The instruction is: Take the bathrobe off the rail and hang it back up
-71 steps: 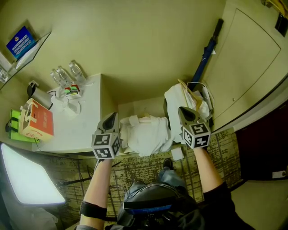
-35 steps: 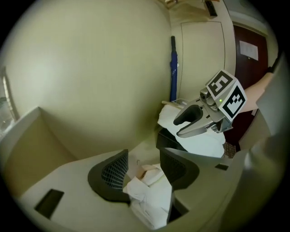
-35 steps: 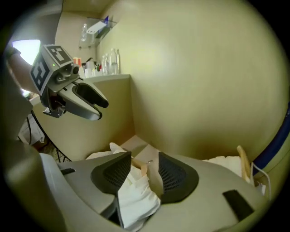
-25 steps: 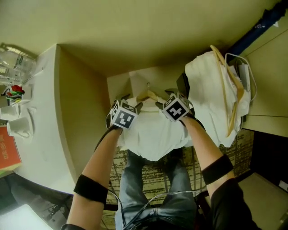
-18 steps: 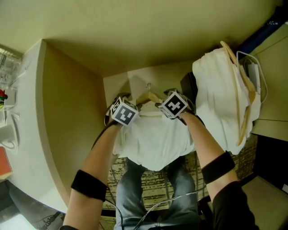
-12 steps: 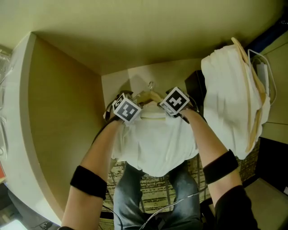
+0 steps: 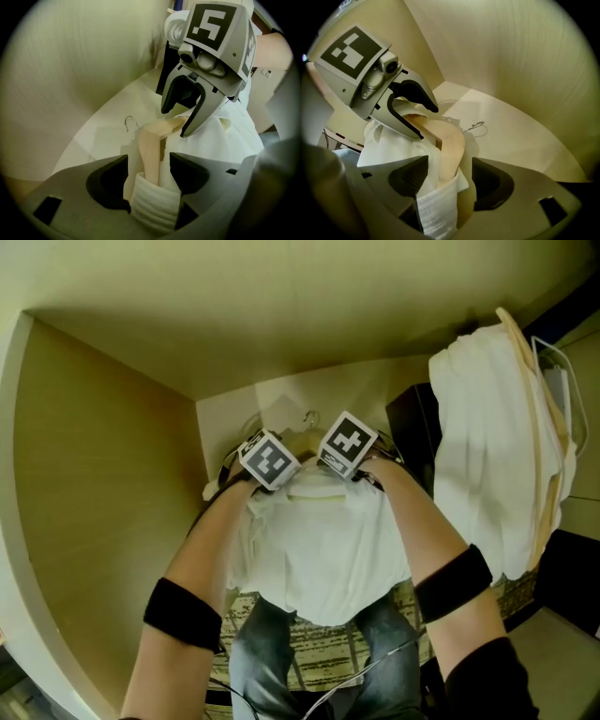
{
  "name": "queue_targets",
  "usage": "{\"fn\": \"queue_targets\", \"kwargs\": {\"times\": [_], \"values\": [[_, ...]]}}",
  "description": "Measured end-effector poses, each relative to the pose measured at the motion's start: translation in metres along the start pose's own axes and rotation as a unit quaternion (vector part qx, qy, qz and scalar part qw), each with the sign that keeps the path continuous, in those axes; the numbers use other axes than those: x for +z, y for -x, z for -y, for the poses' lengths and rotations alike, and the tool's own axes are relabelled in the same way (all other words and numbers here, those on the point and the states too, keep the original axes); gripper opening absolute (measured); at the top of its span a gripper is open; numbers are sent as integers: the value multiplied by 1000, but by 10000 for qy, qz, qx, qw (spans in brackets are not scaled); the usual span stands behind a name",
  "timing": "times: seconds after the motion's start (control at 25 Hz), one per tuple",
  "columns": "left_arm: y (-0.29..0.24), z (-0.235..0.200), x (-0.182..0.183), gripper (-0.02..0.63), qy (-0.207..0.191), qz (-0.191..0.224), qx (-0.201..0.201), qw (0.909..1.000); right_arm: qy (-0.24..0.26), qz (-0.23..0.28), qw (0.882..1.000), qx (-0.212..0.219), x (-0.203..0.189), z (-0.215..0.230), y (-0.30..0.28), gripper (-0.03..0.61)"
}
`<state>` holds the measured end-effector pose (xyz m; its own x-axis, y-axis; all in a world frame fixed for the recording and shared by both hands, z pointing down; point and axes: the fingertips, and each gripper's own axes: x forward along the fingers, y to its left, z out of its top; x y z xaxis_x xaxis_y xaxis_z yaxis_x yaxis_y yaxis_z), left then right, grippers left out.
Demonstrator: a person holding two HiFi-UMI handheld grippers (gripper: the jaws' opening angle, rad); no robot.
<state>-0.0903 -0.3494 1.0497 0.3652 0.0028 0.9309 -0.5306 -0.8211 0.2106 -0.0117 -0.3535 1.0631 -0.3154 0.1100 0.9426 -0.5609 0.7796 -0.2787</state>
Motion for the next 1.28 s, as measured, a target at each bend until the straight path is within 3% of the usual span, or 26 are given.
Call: {"fn": "queue_targets", "kwargs": {"times": [0.2,0.32,0.36,0.56,0.76,0.92,1.08,1.28], "values": [[-12,-5,-11,270,101,-303,-70,9995,-139,-132,9995,257,-3,0,-16,311],[-16,-4,-17,153,31,-487,-108,9987,-241,-94,9989,394,-2,-2,-20,232],[-17,-3,-16,141,-6,-476,-127,9988,-283,-53,9989,358,-3,-1,-21,193],[-26,3,-6,137,-93,-101,-255,9996,-347,107,9991,231,-2,1,-22,186],[-27,5,-7,137,-82,-27,-86,9999,-187,301,9994,46,5,-4,-19,179],[-18,2,-4,135,-80,125,222,9996,-24,753,9970,-178,21,-12,-7,173],[4,-1,4,135,-144,368,747,9964,73,1035,9916,-769,22,-15,12,167],[58,-2,22,135,-241,899,1728,9806,546,1739,9649,-1889,47,-20,71,164]]}}
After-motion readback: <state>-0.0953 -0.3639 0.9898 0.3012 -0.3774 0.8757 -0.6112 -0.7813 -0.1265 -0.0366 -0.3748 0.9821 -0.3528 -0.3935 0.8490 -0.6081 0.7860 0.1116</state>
